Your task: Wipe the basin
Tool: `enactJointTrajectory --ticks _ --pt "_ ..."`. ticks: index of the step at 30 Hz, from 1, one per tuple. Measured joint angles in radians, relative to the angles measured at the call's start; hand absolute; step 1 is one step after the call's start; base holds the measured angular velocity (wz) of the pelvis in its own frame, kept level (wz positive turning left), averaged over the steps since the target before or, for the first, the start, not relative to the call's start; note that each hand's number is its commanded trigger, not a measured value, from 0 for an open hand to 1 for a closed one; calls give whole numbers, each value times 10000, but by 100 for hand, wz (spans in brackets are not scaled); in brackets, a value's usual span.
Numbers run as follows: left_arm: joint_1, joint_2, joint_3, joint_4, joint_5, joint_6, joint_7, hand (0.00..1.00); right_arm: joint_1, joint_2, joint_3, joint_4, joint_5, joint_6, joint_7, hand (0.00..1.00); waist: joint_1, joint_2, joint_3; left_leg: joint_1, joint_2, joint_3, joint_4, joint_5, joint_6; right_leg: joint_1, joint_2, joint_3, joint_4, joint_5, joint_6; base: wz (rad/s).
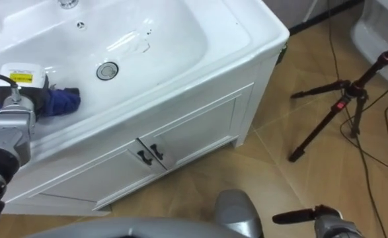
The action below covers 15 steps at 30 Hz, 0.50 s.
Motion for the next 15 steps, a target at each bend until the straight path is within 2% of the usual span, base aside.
enactJointTrajectory --ticks 3,4,8,10,12,15 --pt "27 -4 29 -1 -7 2 -13 100 -22 -5 5 -2 3 129 -1 0 0 -53 -2 44 -4 -15 -22 11 -17 36 0 -12 -1 -50 -11 0" --pt "24 -20 29 0 -19 17 -19 100 -36 -5 8 -2 20 170 0 0 0 -106 32 49 -3 -13 -19 11 -17 38 0 -11 -8 -49 -11 0" --pt "20 -51 40 20 -45 50 -114 100 -40 -4 16 0 72 186 14 0 2 -112 34 152 -1 41 -50 11 -17 99 1 -3 -11 -49 -11 -3" --pt "-30 -331 230 135 -215 275 -214 100 -3 9 48 38 293 199 20 0 5 -122 41 333 -1 39 -99 10 -19 288 6 -14 -23 -83 -3 0" --pt "-43 -467 371 164 -213 293 -267 100 -6 41 22 43 356 187 87 0 2 -124 42 391 -3 31 -122 10 -19 360 7 -14 -52 -93 8 2" --pt "-62 -524 369 163 -214 298 -308 100 -19 53 27 46 348 189 244 0 4 -131 43 400 -3 -8 -112 10 -19 385 12 -13 -57 -93 8 1"
